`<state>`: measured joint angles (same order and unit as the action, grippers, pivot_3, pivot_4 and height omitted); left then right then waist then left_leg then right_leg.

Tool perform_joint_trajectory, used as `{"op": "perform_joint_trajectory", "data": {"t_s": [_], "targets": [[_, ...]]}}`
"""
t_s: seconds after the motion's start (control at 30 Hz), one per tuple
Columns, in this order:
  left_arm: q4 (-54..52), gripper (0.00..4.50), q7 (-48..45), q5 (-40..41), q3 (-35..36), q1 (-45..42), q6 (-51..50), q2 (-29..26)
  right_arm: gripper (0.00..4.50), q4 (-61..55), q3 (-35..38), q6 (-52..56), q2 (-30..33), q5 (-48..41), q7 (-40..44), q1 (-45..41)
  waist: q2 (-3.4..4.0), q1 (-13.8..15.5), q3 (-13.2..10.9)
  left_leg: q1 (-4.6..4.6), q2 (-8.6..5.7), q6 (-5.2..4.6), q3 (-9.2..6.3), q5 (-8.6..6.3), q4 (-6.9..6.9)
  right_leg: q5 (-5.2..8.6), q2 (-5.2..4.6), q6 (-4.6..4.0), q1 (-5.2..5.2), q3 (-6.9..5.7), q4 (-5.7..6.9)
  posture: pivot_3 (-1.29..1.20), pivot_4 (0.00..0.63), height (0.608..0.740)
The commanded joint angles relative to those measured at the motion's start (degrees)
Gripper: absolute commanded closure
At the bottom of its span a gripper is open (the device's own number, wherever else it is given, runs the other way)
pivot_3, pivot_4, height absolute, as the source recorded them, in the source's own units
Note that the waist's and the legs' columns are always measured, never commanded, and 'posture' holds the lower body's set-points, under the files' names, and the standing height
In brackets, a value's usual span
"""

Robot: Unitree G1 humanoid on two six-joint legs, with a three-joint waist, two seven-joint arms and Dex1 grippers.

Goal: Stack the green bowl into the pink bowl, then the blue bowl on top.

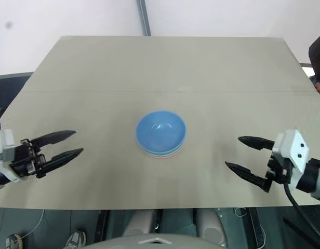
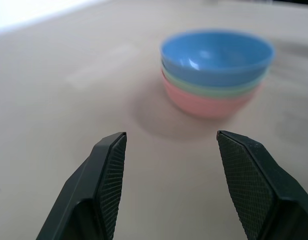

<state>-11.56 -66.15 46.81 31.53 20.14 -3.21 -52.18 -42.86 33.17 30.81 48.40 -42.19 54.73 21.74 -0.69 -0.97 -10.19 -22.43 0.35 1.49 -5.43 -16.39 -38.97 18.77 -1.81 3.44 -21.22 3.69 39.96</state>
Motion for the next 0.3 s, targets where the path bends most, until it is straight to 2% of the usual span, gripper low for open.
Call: {"op": "perform_joint_trajectory", "data": {"t_s": [0.03,0.3], "targets": [[0.4,1.47,-1.6,-0.7,1.9,-2.1,1.6,2.0,0.33,-0.7,3.6,-2.4,-0.3,0.6,1.5,1.8,-0.04,0.0,0.0,0.05,0.01,0.00,0.00,0.00,0.00,0.00,-0.01,0.00,0.05,0.00,0.00,0.00,0.150,0.740],[-1.1,1.47,-3.1,-1.1,1.2,-3.8,-2.5,1.6,0.33,-0.8,4.9,-2.9,-0.2,0.5,1.9,3.3,-0.08,0.0,0.0,0.65,0.03,-0.02,0.10,-0.02,0.24,0.01,-0.06,-0.01,0.57,0.11,-0.11,0.00,0.150,0.740]]}}
